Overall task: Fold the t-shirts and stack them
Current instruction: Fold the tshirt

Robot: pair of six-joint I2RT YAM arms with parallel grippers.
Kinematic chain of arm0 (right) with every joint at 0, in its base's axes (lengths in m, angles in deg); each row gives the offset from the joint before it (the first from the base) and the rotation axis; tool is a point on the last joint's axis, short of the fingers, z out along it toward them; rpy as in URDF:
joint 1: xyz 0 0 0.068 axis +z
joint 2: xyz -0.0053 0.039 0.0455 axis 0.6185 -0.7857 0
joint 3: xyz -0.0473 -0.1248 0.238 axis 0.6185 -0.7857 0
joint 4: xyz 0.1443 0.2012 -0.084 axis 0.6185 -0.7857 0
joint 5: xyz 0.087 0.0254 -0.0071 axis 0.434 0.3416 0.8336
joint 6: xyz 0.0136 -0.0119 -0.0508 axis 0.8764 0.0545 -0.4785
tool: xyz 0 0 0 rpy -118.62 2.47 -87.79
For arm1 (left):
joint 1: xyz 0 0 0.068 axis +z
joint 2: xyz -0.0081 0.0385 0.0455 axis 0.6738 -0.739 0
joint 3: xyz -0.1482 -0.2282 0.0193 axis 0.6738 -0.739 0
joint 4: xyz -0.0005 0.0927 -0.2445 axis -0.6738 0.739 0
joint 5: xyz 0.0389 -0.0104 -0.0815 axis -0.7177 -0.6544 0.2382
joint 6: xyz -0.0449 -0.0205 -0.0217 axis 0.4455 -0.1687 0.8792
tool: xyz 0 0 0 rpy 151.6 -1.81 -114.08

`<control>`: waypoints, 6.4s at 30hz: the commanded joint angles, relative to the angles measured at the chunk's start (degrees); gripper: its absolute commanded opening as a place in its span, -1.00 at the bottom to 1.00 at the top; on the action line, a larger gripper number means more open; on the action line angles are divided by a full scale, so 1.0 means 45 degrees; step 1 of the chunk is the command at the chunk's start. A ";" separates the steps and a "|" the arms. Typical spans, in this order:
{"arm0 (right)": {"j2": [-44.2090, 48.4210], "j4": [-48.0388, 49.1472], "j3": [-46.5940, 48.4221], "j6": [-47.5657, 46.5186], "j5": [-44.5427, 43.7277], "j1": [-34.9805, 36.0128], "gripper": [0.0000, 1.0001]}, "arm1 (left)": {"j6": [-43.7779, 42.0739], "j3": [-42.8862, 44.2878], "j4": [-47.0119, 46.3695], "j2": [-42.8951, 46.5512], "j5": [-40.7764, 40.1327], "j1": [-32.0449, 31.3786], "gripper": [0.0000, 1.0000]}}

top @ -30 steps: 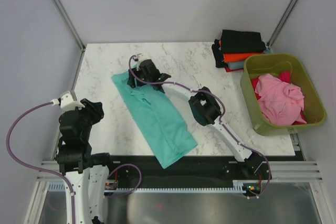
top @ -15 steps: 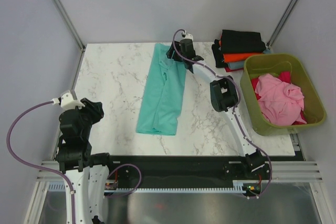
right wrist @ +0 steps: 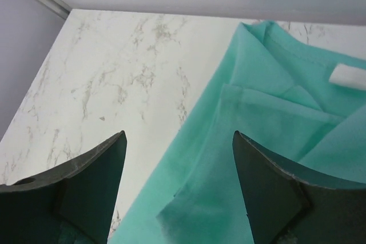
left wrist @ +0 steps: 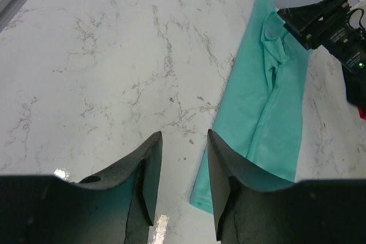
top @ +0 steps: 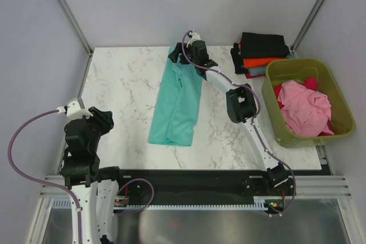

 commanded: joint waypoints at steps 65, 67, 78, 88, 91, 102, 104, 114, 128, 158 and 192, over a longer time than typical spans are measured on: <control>1.6710 0.0805 -2.4333 0.4900 -0.2673 0.5455 -1.00 | 0.3809 -0.6066 -0.7458 -0.7025 0.2909 -0.6104 -0.75; 1.7258 0.0319 -2.4723 0.4783 -0.2673 0.5375 -1.00 | 0.3888 -0.6125 -0.7439 -0.6928 0.2947 -0.6340 -0.89; 2.2063 -0.2671 -2.5351 0.5659 -0.2341 0.5628 -1.00 | 0.5997 -0.5152 -0.5136 -0.3883 0.2498 -0.8899 -0.96; 2.2458 -0.4702 -2.3360 0.4610 -0.4348 0.5649 -1.00 | 0.5354 -0.2494 -0.3631 -0.4484 0.1640 -0.9037 -0.96; 2.1756 -0.4880 -2.2149 0.3867 -0.4723 0.5143 -1.00 | 0.4963 -0.1401 -0.3357 -0.5343 0.0684 -0.9036 -0.96; 1.7479 -0.4880 -1.7228 0.0643 -0.3614 0.1978 -1.00 | 0.3694 0.2799 -0.3415 -1.0123 -0.0823 -0.8081 -0.96; 1.6503 -0.4919 -1.6332 0.0408 -0.3494 0.1666 -1.00 | 0.3420 0.3500 -0.3474 -1.0830 -0.0706 -0.7554 -0.96; 1.3143 -0.4841 -1.3613 -0.0042 -0.2303 0.0337 -1.00 | 0.2639 0.6119 -0.4099 -1.4971 0.1168 -0.5815 -0.95; 0.9119 -0.4685 -1.0743 -0.0062 -0.0623 -0.0757 -1.00 | 0.2150 0.9381 -0.4314 -2.0089 0.2810 -0.4916 -0.90; 0.9257 -0.1423 -1.1483 0.0643 0.6329 -0.1871 -0.22 | 0.1603 0.9733 -0.4819 -1.9132 0.5211 -0.5598 -0.28; 0.7178 0.0179 -0.8878 0.1657 1.0317 -0.2809 0.52 | 0.1076 1.5018 -0.3005 -2.1601 0.4336 -0.5892 -0.21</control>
